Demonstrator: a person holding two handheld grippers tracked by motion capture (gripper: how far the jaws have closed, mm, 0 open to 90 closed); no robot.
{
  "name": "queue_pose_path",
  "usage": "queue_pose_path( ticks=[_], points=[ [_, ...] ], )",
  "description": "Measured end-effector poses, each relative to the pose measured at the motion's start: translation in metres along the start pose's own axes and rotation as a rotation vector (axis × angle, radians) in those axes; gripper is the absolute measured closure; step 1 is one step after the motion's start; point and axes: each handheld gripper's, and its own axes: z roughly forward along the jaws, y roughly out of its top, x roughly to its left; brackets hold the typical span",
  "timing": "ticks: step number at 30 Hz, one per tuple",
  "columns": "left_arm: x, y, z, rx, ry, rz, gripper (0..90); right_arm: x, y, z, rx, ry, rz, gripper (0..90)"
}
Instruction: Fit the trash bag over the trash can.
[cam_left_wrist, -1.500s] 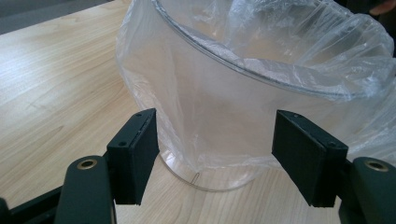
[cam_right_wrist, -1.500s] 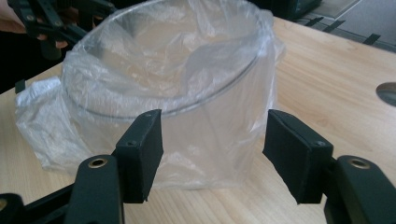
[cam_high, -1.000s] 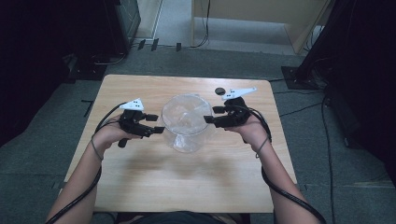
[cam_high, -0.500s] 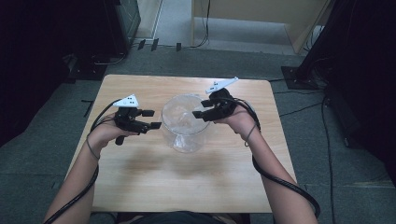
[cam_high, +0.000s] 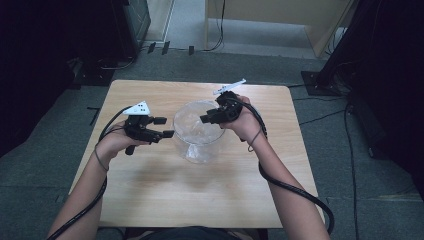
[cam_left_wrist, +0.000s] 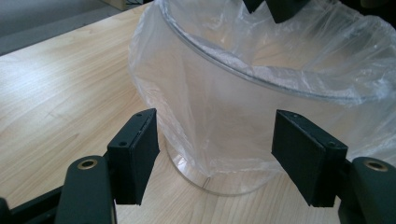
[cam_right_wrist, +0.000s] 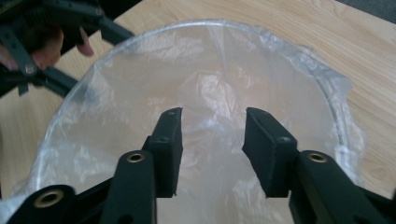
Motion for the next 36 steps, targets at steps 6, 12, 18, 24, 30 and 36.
queue_pose_path(
  ticks=[6,12,18,24,30,36],
  points=[
    [0.0,0.0,0.0,0.002,0.001,0.001,30.9,0.005,0.007,0.007,0.009,-0.005,-0.09,66.2],
    [-0.001,-0.001,0.001,0.008,0.0,-0.003,30.9,0.009,0.009,0.024,0.099,-0.022,-0.126,65.3],
    [0.0,-0.001,0.002,0.013,-0.001,0.002,30.8,0.009,0.009,0.038,0.153,-0.013,-0.096,54.0],
    [0.0,-0.001,0.002,0.012,0.001,-0.004,30.8,0.011,0.009,0.042,0.207,-0.01,-0.048,49.6],
    [0.0,-0.002,0.004,0.019,-0.001,-0.006,30.8,0.013,0.004,0.051,0.29,-0.045,-0.131,40.5],
    [-0.002,-0.002,0.006,0.024,-0.001,-0.008,30.3,0.017,0.002,0.055,0.374,-0.061,-0.237,19.5]
  ],
)
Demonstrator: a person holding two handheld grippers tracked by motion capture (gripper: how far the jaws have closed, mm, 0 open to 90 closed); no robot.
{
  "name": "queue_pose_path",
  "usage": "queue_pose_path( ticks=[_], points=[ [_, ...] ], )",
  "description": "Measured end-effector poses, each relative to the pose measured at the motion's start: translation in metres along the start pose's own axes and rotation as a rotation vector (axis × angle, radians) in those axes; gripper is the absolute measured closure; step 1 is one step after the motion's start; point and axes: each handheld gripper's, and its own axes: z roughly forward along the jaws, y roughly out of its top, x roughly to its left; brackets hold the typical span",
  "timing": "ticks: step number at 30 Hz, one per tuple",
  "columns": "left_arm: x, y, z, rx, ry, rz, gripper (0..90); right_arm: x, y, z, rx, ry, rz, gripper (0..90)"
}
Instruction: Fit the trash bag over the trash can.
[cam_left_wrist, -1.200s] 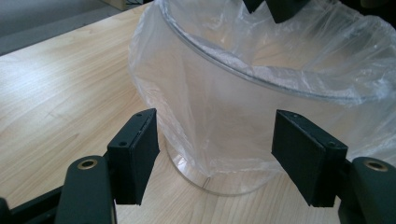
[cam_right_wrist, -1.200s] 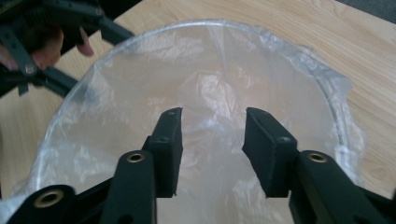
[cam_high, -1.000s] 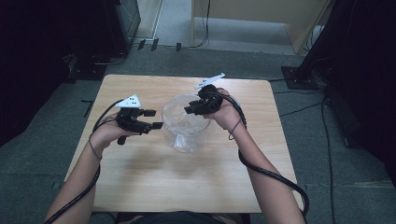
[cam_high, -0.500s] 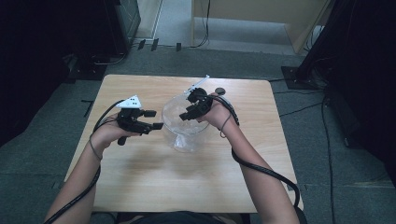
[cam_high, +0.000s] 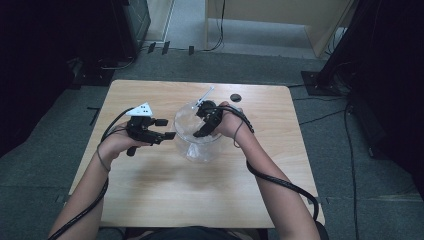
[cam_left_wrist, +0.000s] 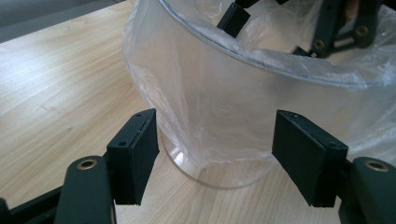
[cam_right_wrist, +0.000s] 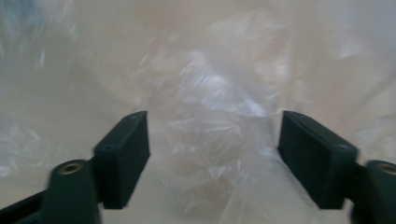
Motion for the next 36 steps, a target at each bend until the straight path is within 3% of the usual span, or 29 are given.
queue_pose_path(
  ticks=[2,4,6,9,10,11,12,13,14,16,23,28,32,36],
  points=[
    [0.0,0.0,0.001,0.002,-0.001,0.002,29.7,0.004,0.0,0.003,0.046,0.004,-0.053,16.6],
    [0.0,0.0,0.001,0.003,0.0,0.002,29.7,0.006,0.0,0.003,0.045,-0.003,-0.05,17.3],
    [0.0,0.0,0.001,0.0,0.0,0.001,29.7,0.007,0.001,0.001,0.008,0.021,-0.012,17.1],
    [0.0,0.0,0.001,-0.001,0.0,0.001,29.7,0.005,-0.001,-0.001,-0.032,0.037,-0.004,17.8],
    [0.0,0.0,0.001,0.0,0.0,0.002,29.7,0.004,-0.002,-0.001,-0.04,0.039,0.016,27.4],
    [0.0,0.0,0.001,0.0,0.0,0.002,29.7,0.004,-0.002,-0.001,-0.04,0.039,0.016,27.4],
    [0.001,0.0,0.001,0.001,0.002,-0.001,29.7,0.002,-0.003,-0.002,-0.064,0.04,0.067,32.6],
    [0.001,0.0,0.001,0.001,0.002,-0.001,29.6,0.002,-0.003,-0.002,-0.064,0.04,0.067,32.6],
    [0.001,-0.001,0.0,-0.001,0.003,-0.002,29.7,-0.001,-0.005,-0.003,-0.095,0.058,0.124,37.2],
    [0.001,0.0,0.0,-0.002,0.005,-0.004,29.7,-0.003,-0.005,-0.006,-0.124,0.062,0.147,37.6],
    [0.001,0.0,0.0,-0.004,0.007,-0.003,29.7,-0.003,0.006,-0.027,-0.158,0.043,0.137,42.3],
    [0.001,0.0,-0.001,-0.006,0.011,0.002,29.7,-0.005,0.023,-0.037,-0.195,0.006,0.157,55.8],
    [0.002,0.0,-0.001,-0.009,0.011,0.004,29.7,-0.004,0.033,-0.034,-0.183,0.027,0.17,59.1],
    [0.002,-0.001,-0.001,-0.009,0.011,-0.002,29.7,-0.003,0.043,-0.021,-0.111,0.064,0.145,59.4]
  ],
)
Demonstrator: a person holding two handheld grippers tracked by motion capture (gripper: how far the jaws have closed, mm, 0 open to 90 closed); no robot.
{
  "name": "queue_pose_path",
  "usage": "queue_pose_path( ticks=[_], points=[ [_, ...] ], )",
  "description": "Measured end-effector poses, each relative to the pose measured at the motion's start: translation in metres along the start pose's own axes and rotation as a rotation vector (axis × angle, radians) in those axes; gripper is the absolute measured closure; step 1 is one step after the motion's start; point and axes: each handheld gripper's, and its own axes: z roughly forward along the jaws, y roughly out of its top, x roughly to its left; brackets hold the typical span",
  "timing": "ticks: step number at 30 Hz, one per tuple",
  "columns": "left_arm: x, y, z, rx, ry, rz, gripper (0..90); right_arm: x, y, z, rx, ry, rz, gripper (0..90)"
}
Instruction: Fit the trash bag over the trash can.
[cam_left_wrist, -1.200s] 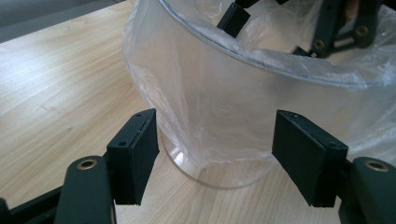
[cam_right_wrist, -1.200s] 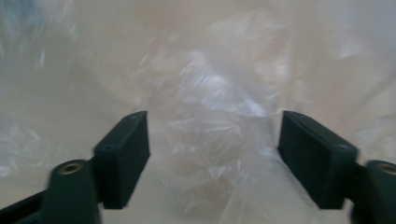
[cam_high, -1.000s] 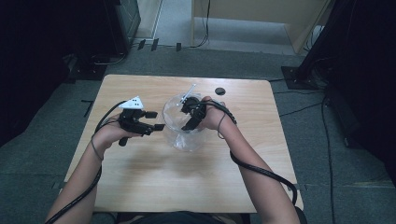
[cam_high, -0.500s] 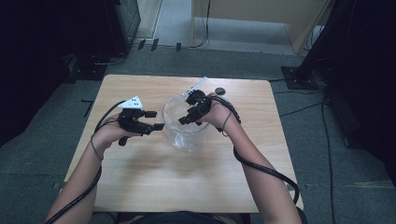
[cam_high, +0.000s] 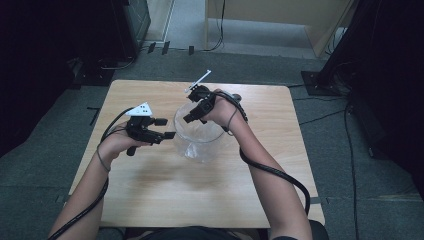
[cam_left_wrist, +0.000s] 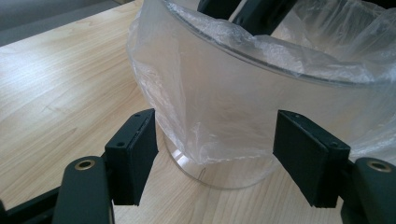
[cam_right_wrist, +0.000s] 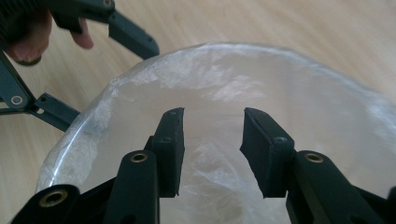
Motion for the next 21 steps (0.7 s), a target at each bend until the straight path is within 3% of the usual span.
queue_pose_path(
  ticks=[2,5,7,12,16,21],
  points=[
    [0.0,0.0,0.0,0.002,-0.001,0.003,29.7,0.001,0.006,0.012,0.068,0.006,-0.024,58.4],
    [0.0,0.0,0.0,0.002,-0.002,0.004,29.7,0.002,0.01,0.018,0.089,0.006,-0.04,56.8],
    [0.0,0.0,0.0,0.0,-0.002,0.003,29.7,0.003,0.015,0.026,0.083,0.029,-0.023,53.9],
    [0.0,-0.001,0.001,0.001,-0.005,0.0,29.7,-0.001,0.01,0.034,0.078,0.028,-0.023,49.5],
    [0.0,-0.001,0.002,0.005,-0.005,-0.001,29.6,-0.007,0.001,0.042,0.035,0.024,-0.005,43.2],
    [0.0,-0.002,0.003,0.009,-0.003,0.0,29.6,-0.009,-0.002,0.049,0.049,0.014,-0.011,39.6]
  ],
)
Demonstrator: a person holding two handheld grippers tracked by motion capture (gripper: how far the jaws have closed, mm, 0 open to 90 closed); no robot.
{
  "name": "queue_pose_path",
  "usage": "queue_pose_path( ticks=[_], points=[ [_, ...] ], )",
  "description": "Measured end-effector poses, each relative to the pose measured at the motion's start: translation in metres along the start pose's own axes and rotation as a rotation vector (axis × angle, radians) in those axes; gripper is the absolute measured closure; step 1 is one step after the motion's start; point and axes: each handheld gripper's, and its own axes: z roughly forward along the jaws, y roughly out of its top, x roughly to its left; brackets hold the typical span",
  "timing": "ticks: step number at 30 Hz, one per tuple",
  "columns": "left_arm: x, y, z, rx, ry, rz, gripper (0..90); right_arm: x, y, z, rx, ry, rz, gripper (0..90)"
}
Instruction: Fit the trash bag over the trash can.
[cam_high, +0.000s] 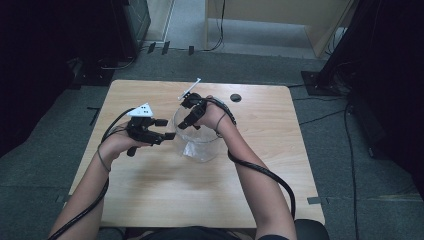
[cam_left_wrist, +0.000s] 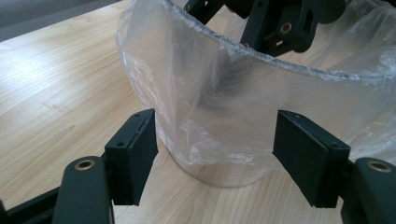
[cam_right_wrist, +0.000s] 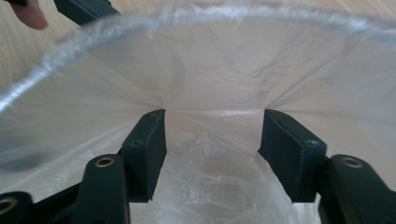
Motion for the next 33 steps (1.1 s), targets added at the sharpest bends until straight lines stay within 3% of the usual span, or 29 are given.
queue_pose_path(
  ticks=[8,9,13,15,20,21,24,26,29,31,33],
  points=[
    [0.0,-0.001,0.001,0.004,0.001,0.0,29.6,0.0,-0.002,0.006,0.016,-0.009,0.0,38.6],
    [0.001,-0.001,0.001,0.004,0.0,0.002,29.6,0.001,0.0,0.003,0.031,-0.014,0.004,34.4],
    [0.001,-0.001,0.0,0.004,0.002,-0.002,29.6,0.004,0.004,-0.009,0.02,0.002,-0.007,34.4],
    [0.001,-0.001,0.001,0.005,0.002,-0.002,29.6,0.006,0.007,-0.024,0.0,0.003,-0.012,35.0],
    [0.0,-0.002,0.002,0.011,0.006,0.002,29.5,-0.001,0.002,-0.038,-0.028,-0.02,-0.006,35.0],
    [0.001,-0.002,0.002,0.011,0.005,0.002,29.5,-0.004,-0.004,-0.041,-0.035,-0.043,0.002,37.9],
    [0.001,-0.002,0.002,0.011,0.006,0.001,29.4,-0.006,-0.009,-0.041,-0.034,-0.046,0.005,42.9],
    [0.001,-0.003,0.003,0.013,0.007,-0.004,29.4,-0.008,-0.017,-0.04,-0.012,-0.053,0.02,56.3],
    [0.001,-0.003,0.004,0.016,0.006,-0.003,29.4,-0.009,-0.022,-0.038,-0.009,-0.052,0.039,57.5],
    [0.001,-0.004,0.004,0.019,0.007,0.0,29.4,-0.01,-0.027,-0.034,-0.011,-0.028,0.032,57.0],
    [0.001,-0.004,0.004,0.019,0.007,0.0,29.4,-0.011,-0.03,-0.033,0.013,-0.035,0.017,56.1]
  ],
)
